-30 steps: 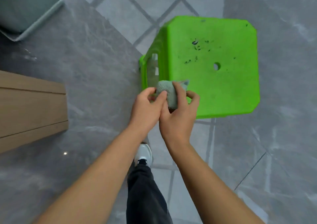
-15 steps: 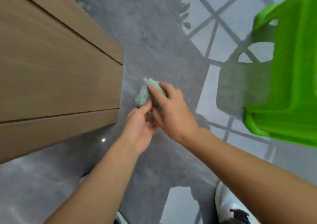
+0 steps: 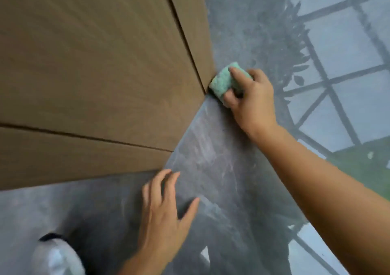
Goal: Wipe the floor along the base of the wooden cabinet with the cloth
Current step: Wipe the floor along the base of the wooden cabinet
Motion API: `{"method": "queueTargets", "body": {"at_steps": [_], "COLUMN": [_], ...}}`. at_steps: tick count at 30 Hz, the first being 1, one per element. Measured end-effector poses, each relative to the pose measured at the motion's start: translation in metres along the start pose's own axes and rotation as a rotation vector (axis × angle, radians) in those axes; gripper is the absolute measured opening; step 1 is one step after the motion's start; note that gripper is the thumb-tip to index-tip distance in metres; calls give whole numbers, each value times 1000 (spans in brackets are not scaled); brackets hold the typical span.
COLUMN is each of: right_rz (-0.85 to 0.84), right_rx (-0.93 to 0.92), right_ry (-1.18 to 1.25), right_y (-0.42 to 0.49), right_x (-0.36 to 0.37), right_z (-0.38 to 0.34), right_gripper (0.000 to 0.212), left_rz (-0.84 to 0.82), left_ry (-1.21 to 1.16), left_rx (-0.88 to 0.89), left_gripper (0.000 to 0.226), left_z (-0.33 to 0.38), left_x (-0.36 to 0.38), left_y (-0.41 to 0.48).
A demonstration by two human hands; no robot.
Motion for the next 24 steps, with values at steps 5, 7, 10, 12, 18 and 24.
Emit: {"method": "queueTargets", "body": {"at_steps": [5,7,10,12,18,24], "right_rz": [-255,-426,-357,-122,30,-194], "right_rx": [-118,-244,-251,-90,55,-329], "right_ry": [30,48,34,-10,-212,-187], "right_y": [-90,-129,-98,-46,-43,-131], "right_x": [44,65,49,9,1,47], "right_z": [-55,-78,-57,-15,-15,-83], "right_gripper": [38,42,42,41,33,30], "left_rz": [-258,-363,-443,-450,-489,-483], "left_ry": [245,237,305,317,312,241], "left_rx": [-382,-428,-401,-421,-428,-426], "left_gripper": [124,136,151,154,157,153], "left_z": [-51,-55,-61,-65,-69,-65], "left_x": [28,40,49,51,56,53], "left_y": [-60,-61,-63,-67,-62,-62]}}
Point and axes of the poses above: each hand's wrist, its own y-axis towards the middle knuckle, its own x-axis out of the palm, z = x × y, the point moved 10 cm from there along y, towards the middle knuckle, and after that the axes turned 1 degree about -x, right-handed, at the moved point
